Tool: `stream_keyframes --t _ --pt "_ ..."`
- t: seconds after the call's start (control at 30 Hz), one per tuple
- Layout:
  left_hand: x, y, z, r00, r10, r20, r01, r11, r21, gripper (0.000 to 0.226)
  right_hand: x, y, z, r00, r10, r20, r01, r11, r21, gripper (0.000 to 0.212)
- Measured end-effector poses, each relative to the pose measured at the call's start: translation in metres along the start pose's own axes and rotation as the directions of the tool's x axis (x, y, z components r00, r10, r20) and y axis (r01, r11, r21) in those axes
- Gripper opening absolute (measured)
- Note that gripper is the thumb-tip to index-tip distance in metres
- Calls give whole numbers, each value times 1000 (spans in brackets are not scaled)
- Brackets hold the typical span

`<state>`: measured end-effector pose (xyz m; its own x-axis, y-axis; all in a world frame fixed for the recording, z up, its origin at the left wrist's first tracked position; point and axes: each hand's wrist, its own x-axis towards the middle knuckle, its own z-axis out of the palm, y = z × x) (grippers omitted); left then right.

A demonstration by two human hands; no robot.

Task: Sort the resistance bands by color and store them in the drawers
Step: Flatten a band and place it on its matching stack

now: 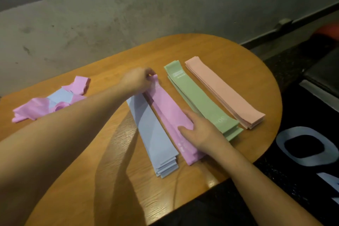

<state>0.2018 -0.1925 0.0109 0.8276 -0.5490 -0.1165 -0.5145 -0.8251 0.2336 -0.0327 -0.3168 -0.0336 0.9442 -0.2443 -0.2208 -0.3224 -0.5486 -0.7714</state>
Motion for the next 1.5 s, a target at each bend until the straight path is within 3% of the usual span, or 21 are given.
stream_keyframes --t 0.17,0.33,0.53,0.8,1.03,1.3,1.5 --pt "4 -4 10 999 33 -43 -22 971 238 30 -6 -1 2 998 31 58 -22 989 -147 61" --pt "4 -4 14 998 53 -31 -39 940 340 32 -12 1 6 999 26 23 -21 981 -195 55" --pt "4 0 16 999 37 19 -41 932 361 32 -24 0 8 1000 10 -2 -10 921 -390 55" --pt "11 4 22 991 116 -65 -97 965 243 33 -41 -1 5 999 13 -32 -26 902 -430 46" --pt "3 1 22 991 84 -104 -63 980 186 38 -51 -10 -1 997 2 -80 -38 890 -455 40" --pt "-44 -27 7 957 162 -239 -131 981 143 31 -51 -35 -2 992 -87 -94 26 853 -521 46" --pt "-99 -74 5 927 141 -348 -130 990 54 24 -42 -63 23 979 -189 -75 128 858 -497 46"
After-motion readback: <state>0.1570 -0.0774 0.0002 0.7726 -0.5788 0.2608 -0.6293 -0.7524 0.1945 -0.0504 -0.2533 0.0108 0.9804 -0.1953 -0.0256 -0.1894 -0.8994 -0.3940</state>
